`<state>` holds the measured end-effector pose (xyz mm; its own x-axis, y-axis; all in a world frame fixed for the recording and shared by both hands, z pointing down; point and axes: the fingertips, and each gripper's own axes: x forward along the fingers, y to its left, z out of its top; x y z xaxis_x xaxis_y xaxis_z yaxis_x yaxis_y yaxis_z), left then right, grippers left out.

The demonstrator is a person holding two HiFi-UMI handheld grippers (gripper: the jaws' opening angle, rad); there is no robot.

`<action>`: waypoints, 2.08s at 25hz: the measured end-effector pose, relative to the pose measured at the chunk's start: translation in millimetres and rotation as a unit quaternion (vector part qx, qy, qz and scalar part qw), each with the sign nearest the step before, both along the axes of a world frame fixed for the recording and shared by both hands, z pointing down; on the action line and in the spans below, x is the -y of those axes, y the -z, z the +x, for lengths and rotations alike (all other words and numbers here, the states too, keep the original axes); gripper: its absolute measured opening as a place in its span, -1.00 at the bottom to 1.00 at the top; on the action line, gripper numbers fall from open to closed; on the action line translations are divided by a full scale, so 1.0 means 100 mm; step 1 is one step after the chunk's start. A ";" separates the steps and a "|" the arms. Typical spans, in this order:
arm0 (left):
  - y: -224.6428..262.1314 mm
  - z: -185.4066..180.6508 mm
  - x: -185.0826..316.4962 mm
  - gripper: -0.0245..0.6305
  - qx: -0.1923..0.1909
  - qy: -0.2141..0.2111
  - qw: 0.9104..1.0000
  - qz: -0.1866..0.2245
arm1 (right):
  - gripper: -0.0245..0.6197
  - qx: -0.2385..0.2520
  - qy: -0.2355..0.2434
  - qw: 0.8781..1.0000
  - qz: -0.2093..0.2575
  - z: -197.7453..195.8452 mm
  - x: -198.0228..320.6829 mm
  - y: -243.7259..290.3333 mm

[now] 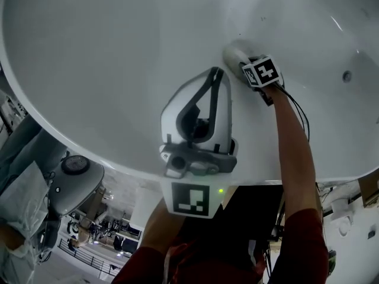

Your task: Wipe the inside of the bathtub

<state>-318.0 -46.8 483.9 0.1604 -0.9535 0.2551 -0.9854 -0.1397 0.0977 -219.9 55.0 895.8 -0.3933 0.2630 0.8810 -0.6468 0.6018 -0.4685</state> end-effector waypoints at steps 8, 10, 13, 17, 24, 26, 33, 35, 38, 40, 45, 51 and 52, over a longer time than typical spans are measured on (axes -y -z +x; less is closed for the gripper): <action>0.09 0.23 0.01 -0.88 0.012 -0.011 1.000 0.000 | -0.64 -0.007 -0.012 1.000 -0.003 0.14 0.05 0.01; 0.13 0.28 0.03 -0.88 0.016 -0.010 1.000 0.002 | -0.64 -0.005 -0.020 1.000 -0.003 0.19 0.09 0.07; 0.20 0.31 0.05 -0.88 0.021 -0.007 1.000 0.009 | -0.64 0.005 -0.026 1.000 0.005 0.22 0.17 0.28; 0.34 0.33 0.10 -0.88 0.032 -0.005 0.999 0.022 | -0.64 0.050 -0.008 0.998 0.028 0.12 0.21 0.82; 0.54 0.54 0.24 -0.88 0.059 -0.034 0.997 0.044 | -0.64 0.095 0.051 0.991 0.082 0.36 0.16 2.09; 0.58 0.59 0.30 -0.88 0.064 -0.040 0.996 0.048 | -0.64 0.109 0.073 0.988 0.081 0.44 0.07 2.49; 0.44 0.60 0.39 -0.88 0.072 -0.059 0.994 0.048 | -0.64 0.151 0.169 0.973 0.049 0.43 -0.62 3.33; 0.39 0.62 0.37 -0.88 0.069 -0.060 0.995 0.044 | -0.64 0.148 0.178 0.971 0.051 0.45 -0.76 3.31; 0.39 0.60 0.32 -0.88 0.062 -0.056 0.996 0.042 | -0.64 0.147 0.169 0.974 0.038 0.42 -0.86 3.25; 0.39 0.49 0.32 -0.88 0.059 -0.055 0.996 0.041 | -0.64 0.148 0.165 0.975 0.017 0.31 -0.87 3.22; 0.29 -0.02 0.72 -0.88 0.051 -0.050 0.997 0.044 | -0.64 0.126 0.201 0.971 0.014 -0.13 -0.54 2.87; -0.01 0.03 0.83 -0.88 0.037 -0.043 0.997 0.043 | -0.64 0.097 0.206 0.974 0.012 -0.03 -0.45 2.19; -0.05 0.06 0.76 -0.88 0.035 -0.045 0.997 0.042 | -0.64 0.092 0.203 0.975 0.014 0.01 -0.52 2.08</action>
<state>-311.7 -122.4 488.8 0.2299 -0.9549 0.1878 -0.9727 -0.2318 0.0122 -219.3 107.2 688.1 -0.4130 0.4075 0.8145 -0.2588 0.8049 -0.5339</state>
